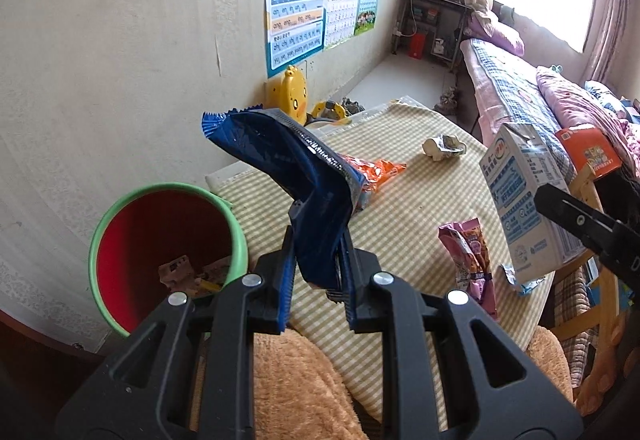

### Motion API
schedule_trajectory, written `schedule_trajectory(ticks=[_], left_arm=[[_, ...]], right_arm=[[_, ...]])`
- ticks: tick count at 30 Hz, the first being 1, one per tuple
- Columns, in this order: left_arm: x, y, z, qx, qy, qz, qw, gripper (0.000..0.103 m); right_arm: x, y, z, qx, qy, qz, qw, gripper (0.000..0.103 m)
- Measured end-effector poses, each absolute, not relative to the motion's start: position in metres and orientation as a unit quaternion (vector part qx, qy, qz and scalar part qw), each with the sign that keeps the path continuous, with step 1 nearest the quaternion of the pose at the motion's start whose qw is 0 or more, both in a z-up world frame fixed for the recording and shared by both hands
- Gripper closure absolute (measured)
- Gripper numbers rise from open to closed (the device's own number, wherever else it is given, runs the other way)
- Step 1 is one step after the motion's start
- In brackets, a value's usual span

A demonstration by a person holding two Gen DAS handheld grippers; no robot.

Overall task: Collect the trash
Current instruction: 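Lift the blue wrapper and milk carton and carry both toward the red bin, then open the left gripper over the bin while the right gripper drops the milk carton in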

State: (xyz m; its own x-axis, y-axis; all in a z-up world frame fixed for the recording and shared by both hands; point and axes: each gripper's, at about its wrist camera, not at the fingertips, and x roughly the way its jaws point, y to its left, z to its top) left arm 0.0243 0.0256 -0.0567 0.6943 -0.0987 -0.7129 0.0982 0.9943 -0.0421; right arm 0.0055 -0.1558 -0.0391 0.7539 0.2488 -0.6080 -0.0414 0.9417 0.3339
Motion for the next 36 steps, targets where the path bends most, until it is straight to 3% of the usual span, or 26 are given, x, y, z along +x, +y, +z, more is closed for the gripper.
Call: schedule_trajectory(ticks=[36], left_arm=[[0.024, 0.109, -0.075, -0.052, 0.391, 0.012, 0.919, 0.083]], right_arm=[[0.016, -0.075, -0.055, 0.076, 0.376, 0.139, 0.913, 0.064]])
